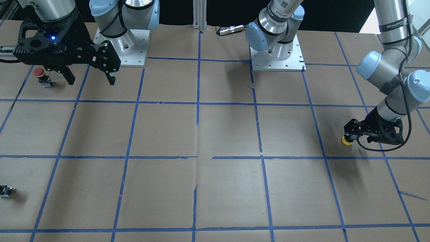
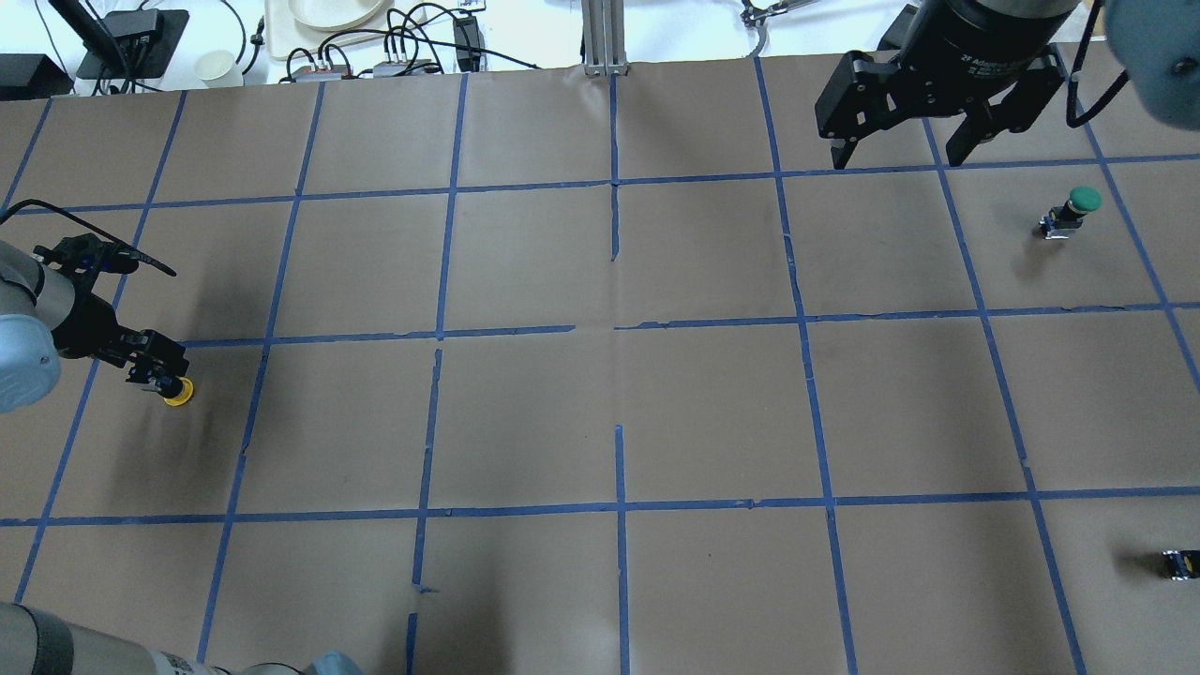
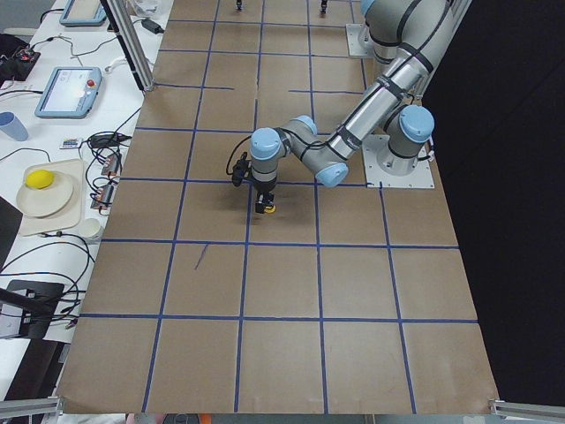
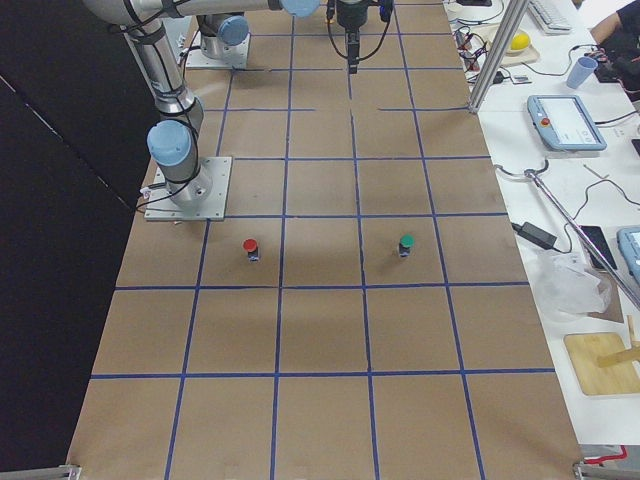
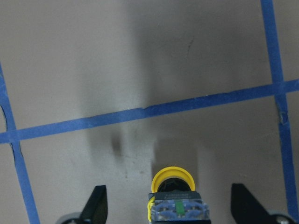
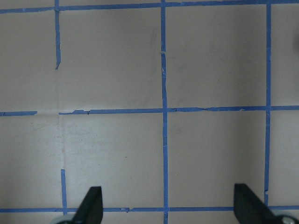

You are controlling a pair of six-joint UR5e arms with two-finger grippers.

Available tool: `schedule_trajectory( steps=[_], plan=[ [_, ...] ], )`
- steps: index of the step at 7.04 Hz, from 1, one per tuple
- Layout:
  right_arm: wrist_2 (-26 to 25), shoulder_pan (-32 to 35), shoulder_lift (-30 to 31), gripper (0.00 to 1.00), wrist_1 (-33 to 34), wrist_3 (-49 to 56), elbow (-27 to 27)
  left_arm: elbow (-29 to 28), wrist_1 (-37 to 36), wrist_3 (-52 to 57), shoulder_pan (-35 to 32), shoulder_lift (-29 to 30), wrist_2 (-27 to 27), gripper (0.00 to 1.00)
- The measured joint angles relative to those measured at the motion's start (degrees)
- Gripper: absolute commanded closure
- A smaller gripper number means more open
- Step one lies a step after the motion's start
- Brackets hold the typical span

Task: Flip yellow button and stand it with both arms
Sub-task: 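Close the left gripper on the yellow-capped button's metal base, then lift the button and carry it toward the table center with the left gripper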

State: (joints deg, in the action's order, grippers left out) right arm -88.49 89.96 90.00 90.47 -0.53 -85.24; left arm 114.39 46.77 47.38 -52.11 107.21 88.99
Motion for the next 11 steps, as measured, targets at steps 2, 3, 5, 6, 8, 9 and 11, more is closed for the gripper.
schedule_trajectory(
  steps=[2,3,5,6,8,9,11],
  plan=[
    [-0.01,0.02,0.06,0.0,-0.05,0.02,-0.04,0.21,0.23,-0.15,0.0,-0.31,0.49,0.23],
    [-0.01,0.13,0.12,0.0,-0.09,0.06,-0.1,0.18,0.44,-0.17,-0.04,-0.57,0.65,0.23],
    [-0.07,0.25,0.17,0.0,-0.08,0.08,-0.17,0.16,1.69,-0.18,-0.08,-0.89,0.62,0.36],
    [-0.09,0.24,0.17,0.0,-0.08,0.09,-0.18,0.14,2.01,-0.18,-0.09,-0.92,0.66,0.59],
    [-0.1,0.13,0.18,0.0,-0.1,0.09,-0.17,0.07,2.31,-0.16,-0.09,-1.06,0.87,0.85],
    [-0.1,0.07,0.18,0.0,-0.11,0.09,-0.14,0.05,2.49,-0.12,-0.18,-1.26,0.89,0.87],
    [-0.1,-0.08,0.18,0.0,-0.18,0.09,-0.11,-0.4,5.58,-0.25,-0.54,-2.17,0.71,0.87]
  ],
)
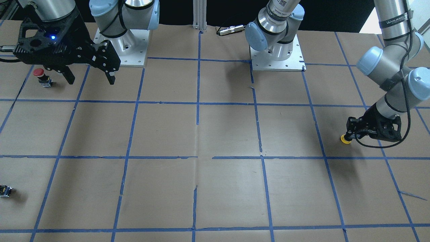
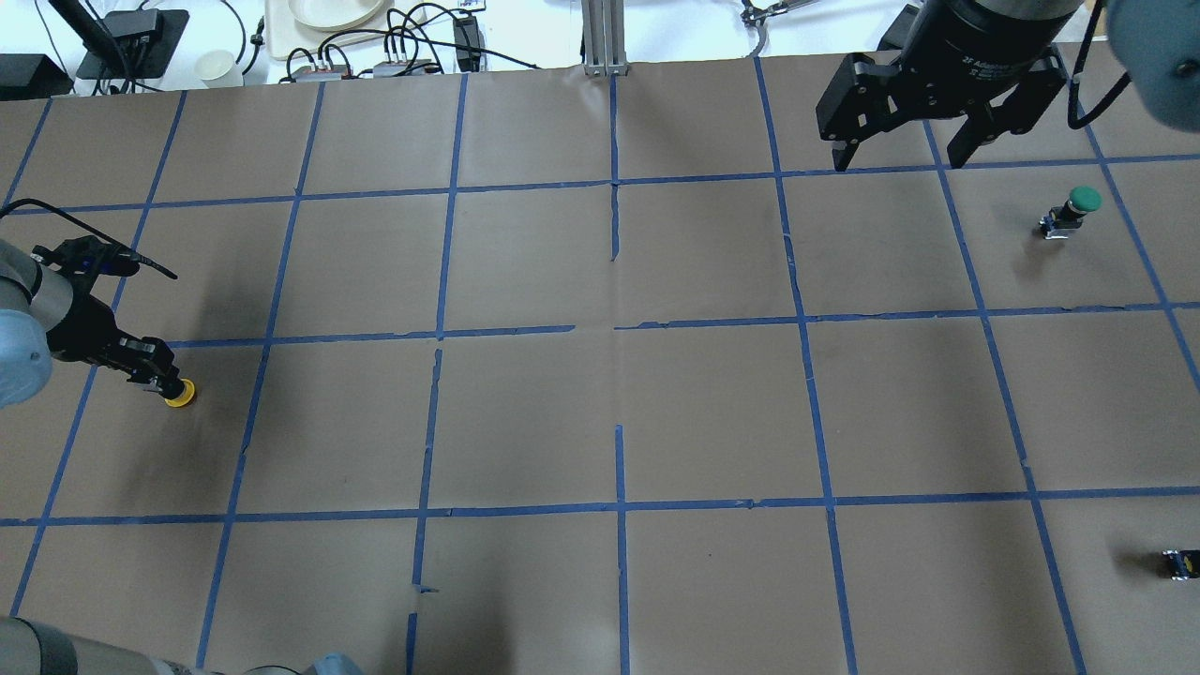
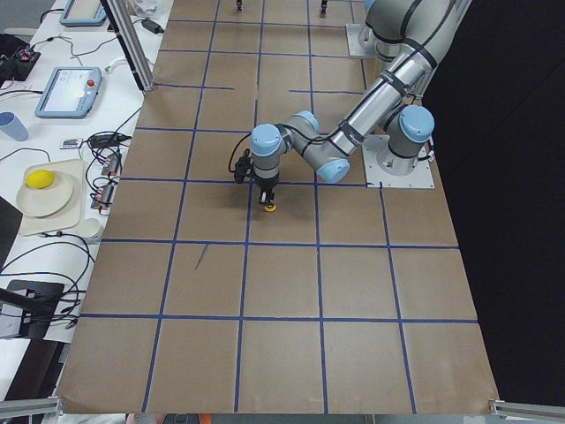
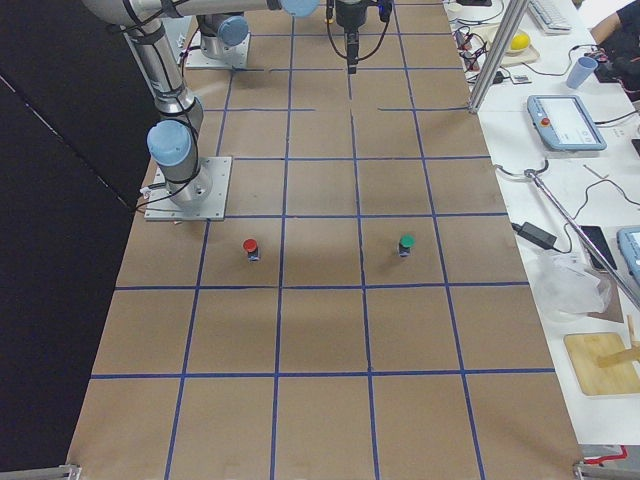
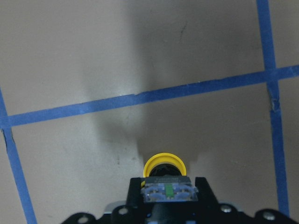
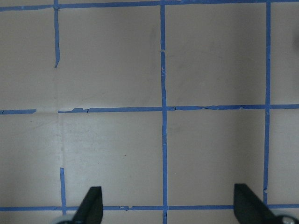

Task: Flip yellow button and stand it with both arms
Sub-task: 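Lift the button and carry it toward the table center with the left gripper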

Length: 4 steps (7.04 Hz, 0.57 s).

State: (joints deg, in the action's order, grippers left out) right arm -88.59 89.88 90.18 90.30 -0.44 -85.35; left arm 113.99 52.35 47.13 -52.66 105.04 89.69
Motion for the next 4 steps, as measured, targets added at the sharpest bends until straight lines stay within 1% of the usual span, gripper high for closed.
schedule_trajectory(
  steps=[1,2,3,4],
  plan=[
    [-0.02,-0.06,0.0,0.0,-0.02,0.0,0.01,-0.33,2.12,-0.35,-0.81,-0.9,-0.21,0.87],
    [-0.06,-0.08,0.0,0.0,-0.08,0.0,0.01,-0.49,3.81,-1.61,-3.43,-2.55,-0.93,0.88],
    [-0.07,-0.08,0.0,0.0,-0.15,0.0,0.01,-0.68,5.44,-4.38,-7.69,-4.78,-2.25,0.87],
    [-0.08,-0.11,0.0,0.0,-0.18,0.0,0.01,-1.36,7.39,-8.62,-12.08,-6.61,-4.76,0.87]
  ],
)
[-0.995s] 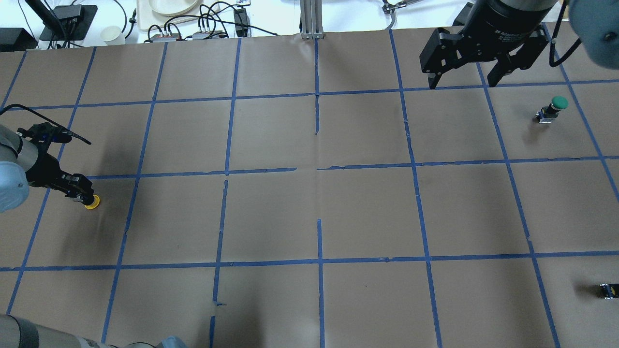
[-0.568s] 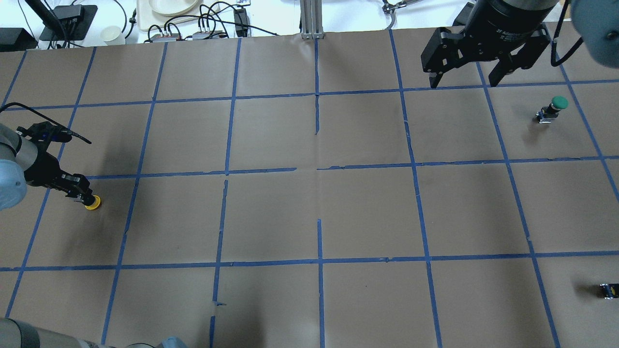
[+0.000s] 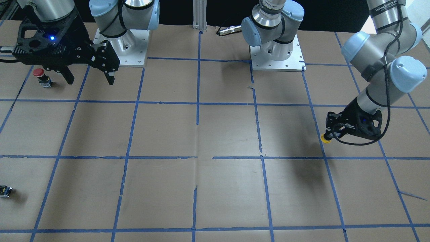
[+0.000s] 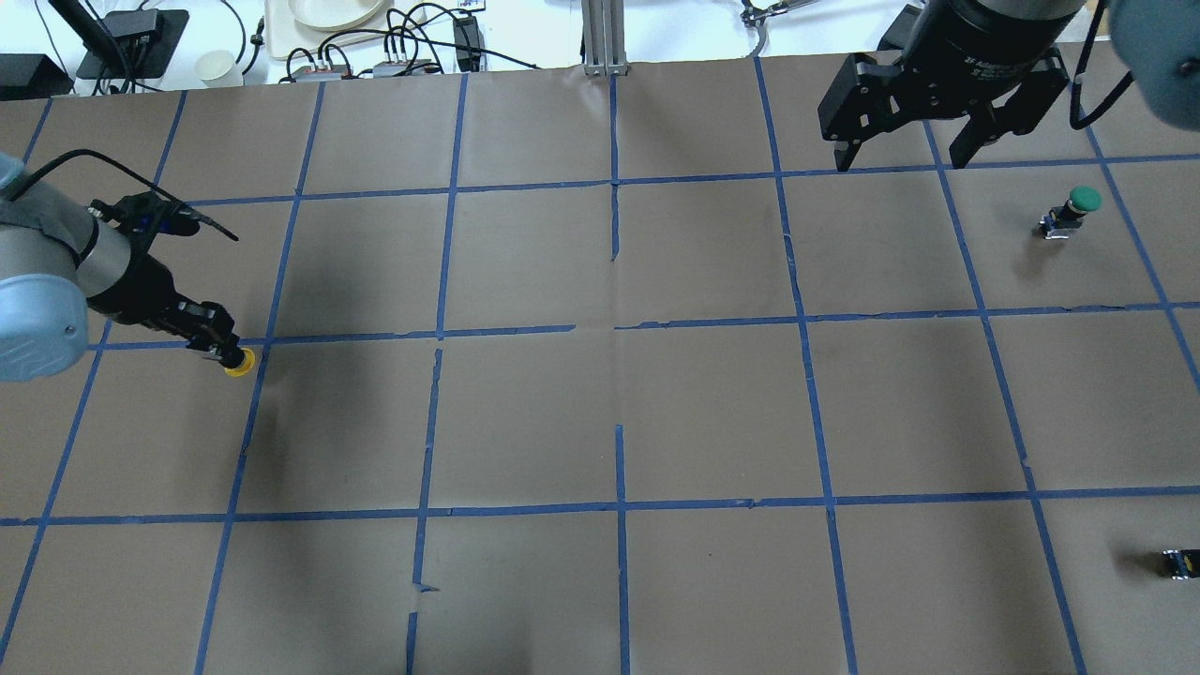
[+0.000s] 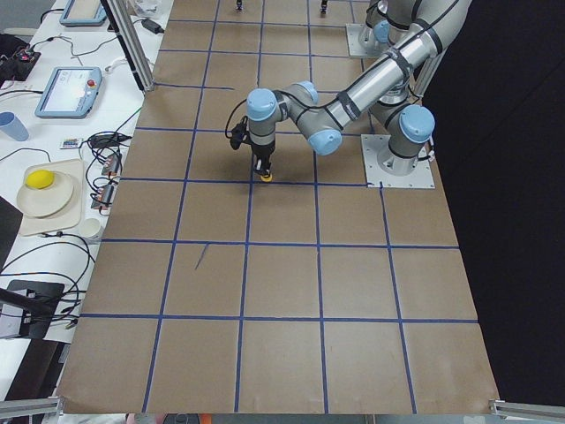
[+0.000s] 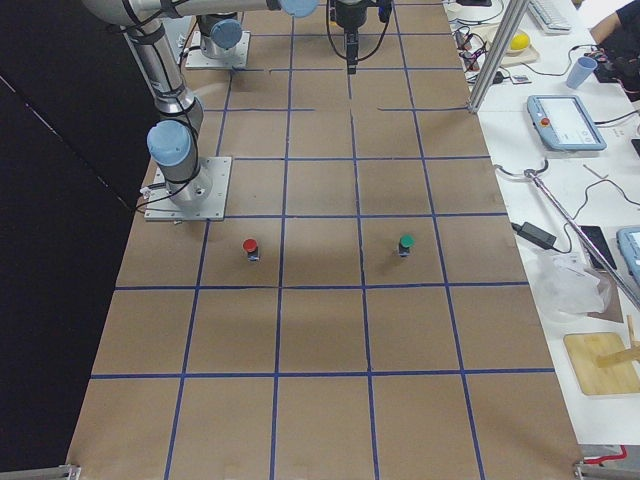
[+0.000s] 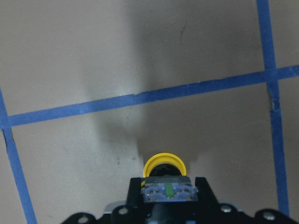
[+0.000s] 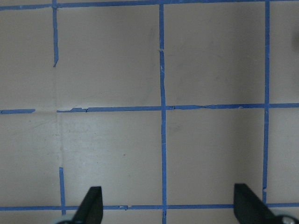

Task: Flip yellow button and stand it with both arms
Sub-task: 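Lift the button and carry it toward the table center with the left gripper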

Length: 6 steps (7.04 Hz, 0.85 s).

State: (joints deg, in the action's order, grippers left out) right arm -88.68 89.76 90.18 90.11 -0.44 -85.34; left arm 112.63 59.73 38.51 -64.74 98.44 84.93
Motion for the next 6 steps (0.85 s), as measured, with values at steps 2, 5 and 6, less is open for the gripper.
schedule_trajectory(
  steps=[2,5,6],
  plan=[
    [0.05,-0.02,0.0,0.0,0.01,0.0,0.0,-2.56,5.74,-6.67,-6.03,-2.25,-9.36,0.9],
    [0.16,-0.97,-0.06,0.0,-0.33,0.12,0.31,-5.11,9.44,-21.33,-17.6,-4.37,-22.62,1.0],
    [1.52,-2.81,0.02,0.0,-1.39,0.78,0.68,-5.57,8.95,-28.25,-22.26,-4.78,-25.95,1.0]
  ],
)
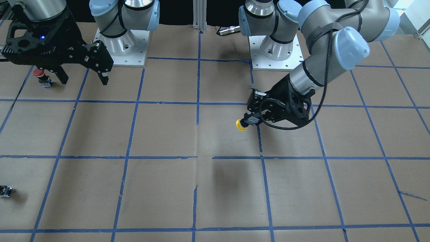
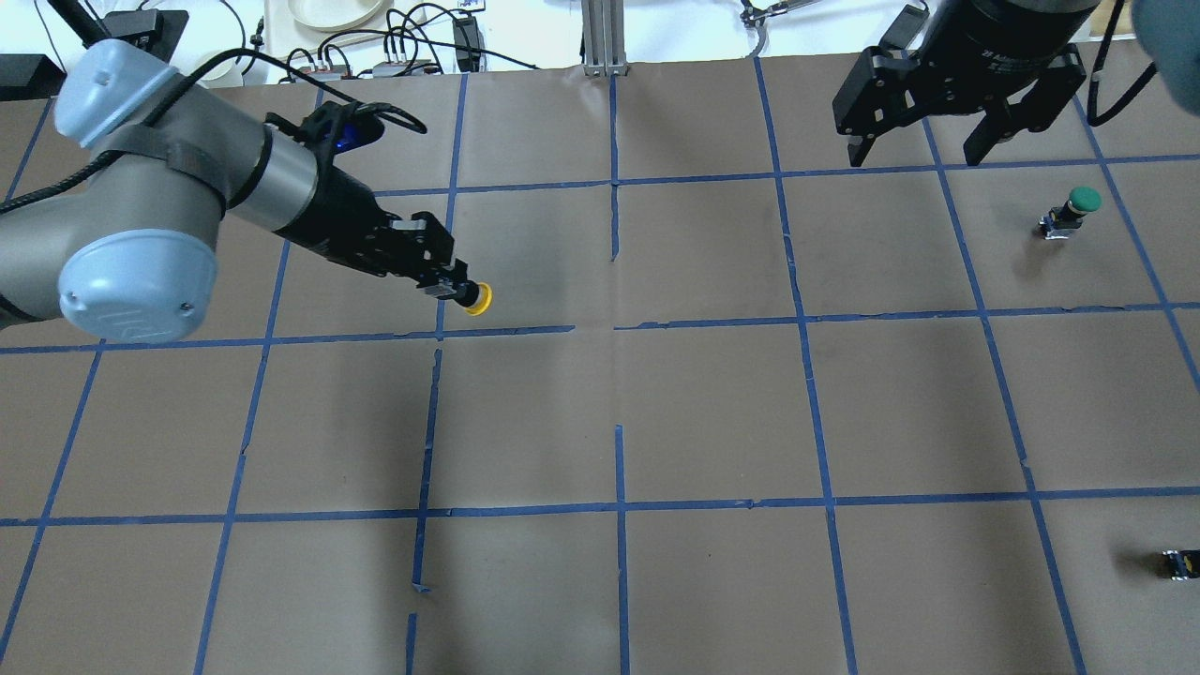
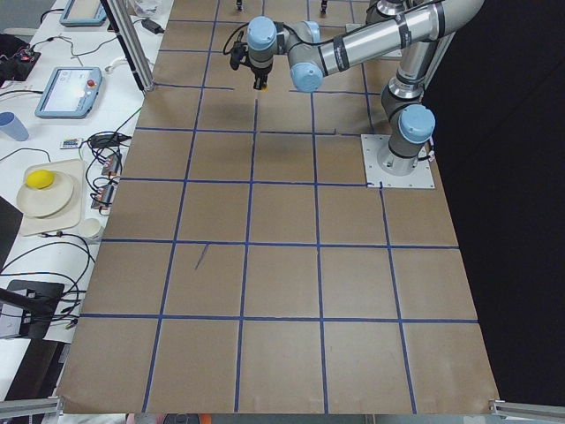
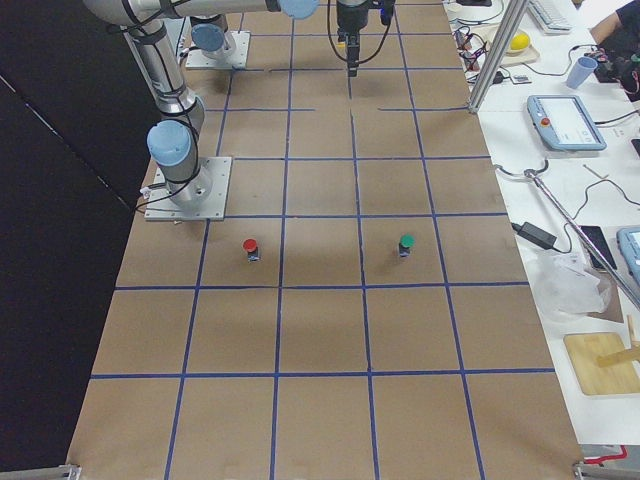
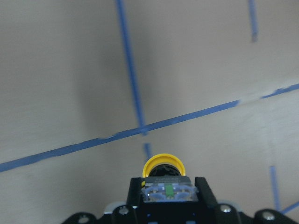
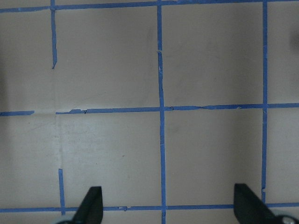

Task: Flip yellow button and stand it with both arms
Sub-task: 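Lift the button and carry it toward the table center with the left gripper, then hold the button up while the right gripper reaches toward its yellow cap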

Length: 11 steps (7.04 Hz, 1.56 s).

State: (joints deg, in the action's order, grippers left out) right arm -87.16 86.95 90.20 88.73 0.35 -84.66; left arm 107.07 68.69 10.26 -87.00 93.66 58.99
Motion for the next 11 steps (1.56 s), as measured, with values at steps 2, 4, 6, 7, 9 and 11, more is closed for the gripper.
schedule_trajectory(
  steps=[2,4,6,7,9,11],
  plan=[
    [5.55,-7.33,0.15,0.0,-1.85,4.75,0.54,0.24,-1.92,-11.1,-4.78,-0.33,-13.47,1.0],
    [14.37,-16.83,0.16,0.0,-5.14,9.33,0.43,0.15,-2.48,-15.35,-5.55,-0.17,-28.38,1.0],
    [26.27,-25.04,0.06,0.0,-14.5,13.03,-0.01,0.08,-2.42,-16.98,-5.61,0.51,-40.45,1.0],
    [33.44,-27.09,-0.2,0.0,-21.15,15.21,-0.54,-0.17,-2.41,-17.87,-5.59,1.15,-44.34,1.0],
    [46.12,-27.13,-1.94,0.0,-32.76,20.41,-2.29,-1.04,-2.63,-21.17,-5.56,1.61,-47.76,1.0],
    [53.69,-23.82,-3.12,0.0,-35.34,23.48,-2.94,-1.71,-2.75,-23.2,-5.33,1.85,-50.27,1.0]
  ],
)
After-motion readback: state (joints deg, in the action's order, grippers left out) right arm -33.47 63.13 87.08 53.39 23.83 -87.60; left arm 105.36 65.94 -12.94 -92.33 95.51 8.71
